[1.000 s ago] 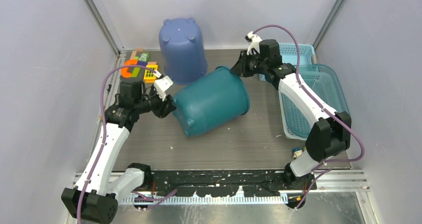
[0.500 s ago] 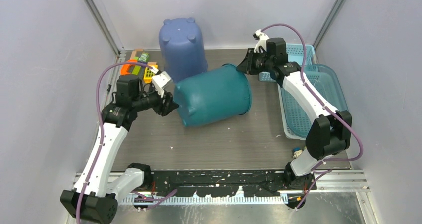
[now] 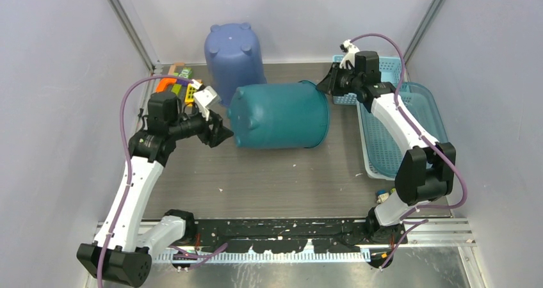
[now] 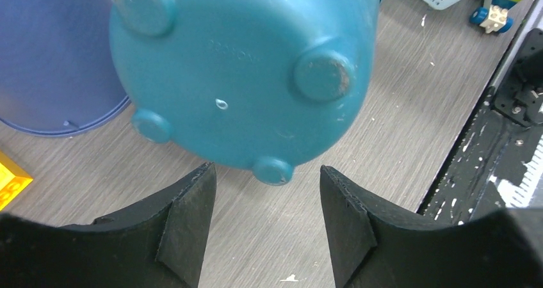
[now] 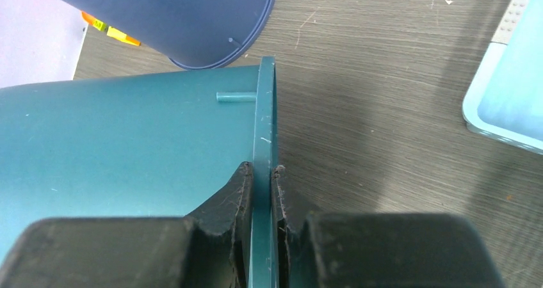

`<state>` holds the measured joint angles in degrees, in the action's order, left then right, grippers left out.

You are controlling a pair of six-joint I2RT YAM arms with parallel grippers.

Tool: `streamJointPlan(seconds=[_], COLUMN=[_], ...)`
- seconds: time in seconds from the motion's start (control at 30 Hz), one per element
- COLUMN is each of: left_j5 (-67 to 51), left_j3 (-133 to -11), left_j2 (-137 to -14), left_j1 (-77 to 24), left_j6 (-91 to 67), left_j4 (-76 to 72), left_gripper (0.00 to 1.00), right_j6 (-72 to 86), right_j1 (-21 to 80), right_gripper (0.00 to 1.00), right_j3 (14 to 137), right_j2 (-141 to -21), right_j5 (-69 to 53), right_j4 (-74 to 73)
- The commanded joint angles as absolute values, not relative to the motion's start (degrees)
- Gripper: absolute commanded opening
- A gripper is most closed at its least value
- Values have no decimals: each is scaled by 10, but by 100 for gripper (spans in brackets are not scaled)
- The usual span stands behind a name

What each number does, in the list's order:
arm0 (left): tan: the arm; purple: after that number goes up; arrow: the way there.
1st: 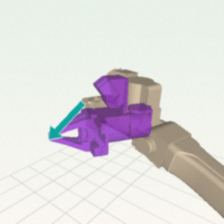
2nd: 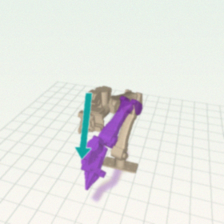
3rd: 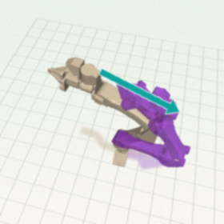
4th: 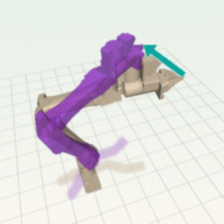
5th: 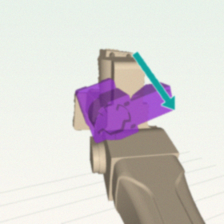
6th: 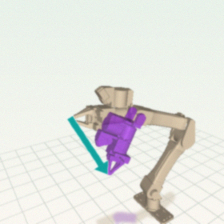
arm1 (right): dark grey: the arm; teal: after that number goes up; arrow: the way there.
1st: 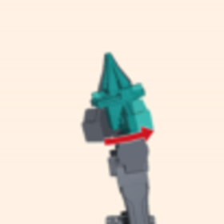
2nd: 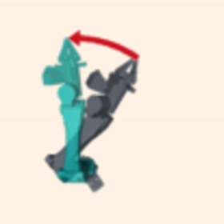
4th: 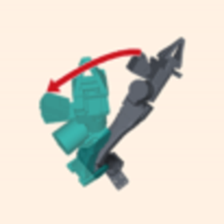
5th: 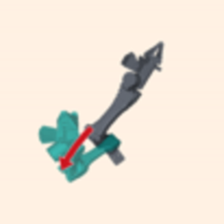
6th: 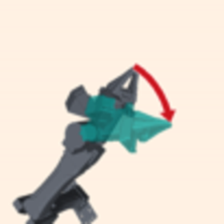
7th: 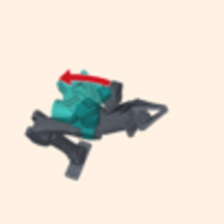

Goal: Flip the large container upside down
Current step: Turn the container upside down at the center of the board.

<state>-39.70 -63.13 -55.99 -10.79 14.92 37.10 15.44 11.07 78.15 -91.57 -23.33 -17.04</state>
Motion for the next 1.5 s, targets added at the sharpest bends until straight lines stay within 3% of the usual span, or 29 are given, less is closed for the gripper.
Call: streamJointPlan(seconds=[0.0,1.47], left_j5=[-425,-483], left_j3=[-648,-667], left_j2=[-564,-627], left_j1=[-110,-161], left_j6=[115,16], left_j4=[329,233], left_gripper=[62,65], right_j6=[157,217], right_j1=[103,89], right_gripper=[1,1], right_j3=[746,685], right_j2=[-919,-949], right_j5=[-241,-291], right_j4=[-228,-171])
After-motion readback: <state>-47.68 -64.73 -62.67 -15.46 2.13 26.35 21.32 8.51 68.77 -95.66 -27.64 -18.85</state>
